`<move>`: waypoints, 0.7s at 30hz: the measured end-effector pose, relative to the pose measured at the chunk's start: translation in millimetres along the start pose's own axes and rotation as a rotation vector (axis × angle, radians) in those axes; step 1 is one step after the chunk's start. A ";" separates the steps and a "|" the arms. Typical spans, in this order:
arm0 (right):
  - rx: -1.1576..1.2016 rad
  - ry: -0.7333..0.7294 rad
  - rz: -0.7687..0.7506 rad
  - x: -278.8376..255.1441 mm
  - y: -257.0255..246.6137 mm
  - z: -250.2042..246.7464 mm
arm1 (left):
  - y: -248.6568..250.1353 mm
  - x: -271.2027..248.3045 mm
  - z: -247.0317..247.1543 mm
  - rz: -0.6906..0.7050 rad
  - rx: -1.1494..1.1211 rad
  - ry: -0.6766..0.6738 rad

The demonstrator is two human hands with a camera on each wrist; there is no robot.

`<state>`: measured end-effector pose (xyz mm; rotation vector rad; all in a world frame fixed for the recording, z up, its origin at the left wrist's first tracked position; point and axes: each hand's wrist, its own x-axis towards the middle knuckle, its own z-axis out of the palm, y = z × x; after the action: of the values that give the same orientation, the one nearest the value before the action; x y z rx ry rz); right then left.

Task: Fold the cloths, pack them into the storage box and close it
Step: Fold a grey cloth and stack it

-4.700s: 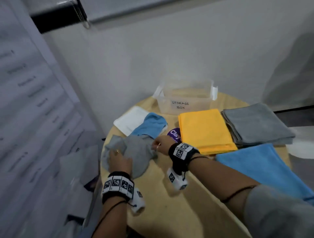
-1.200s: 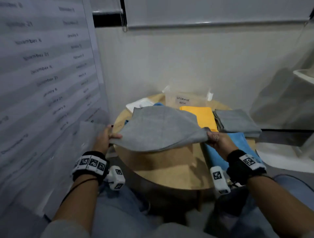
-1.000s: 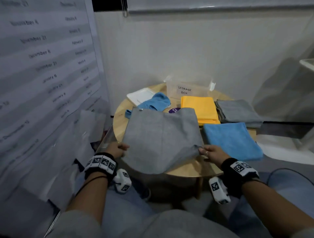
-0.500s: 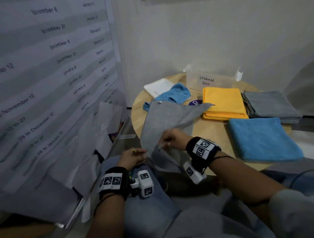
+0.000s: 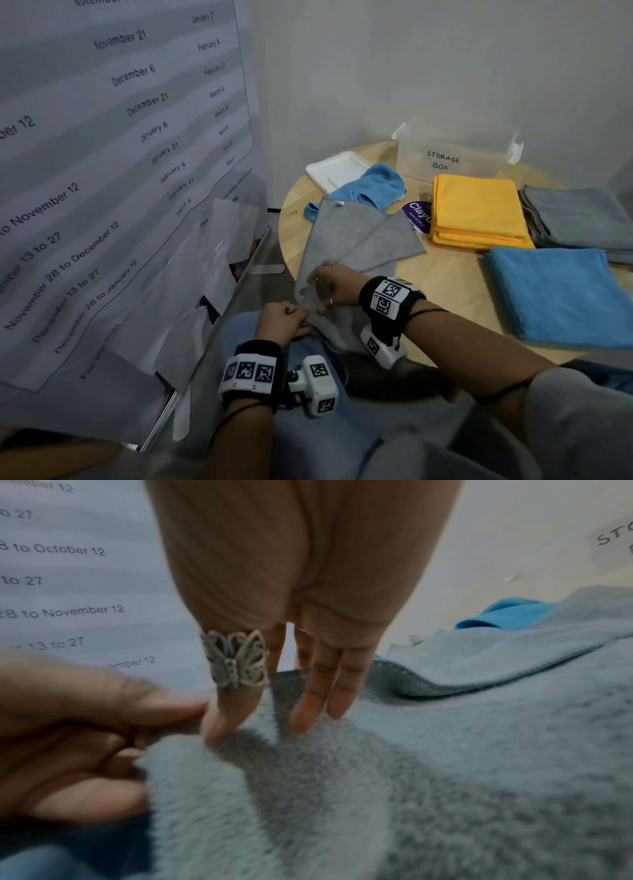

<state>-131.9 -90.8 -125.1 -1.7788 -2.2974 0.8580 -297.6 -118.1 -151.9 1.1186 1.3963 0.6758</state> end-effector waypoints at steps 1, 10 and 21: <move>-0.009 0.045 0.082 4.0 11.8 -5.4 | -0.5 3.2 -0.1 -0.009 -0.011 0.032; 0.002 0.234 0.935 -6.1 128.0 -62.2 | 2.1 8.9 -3.0 -0.059 0.155 0.033; 0.556 0.686 0.767 37.5 106.1 -103.2 | 6.9 3.2 -3.9 -0.054 0.330 -0.032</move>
<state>-9.7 -2.7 -100.7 -2.1820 -0.8491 0.6890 -299.3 -111.8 -146.4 1.3363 1.5411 0.3950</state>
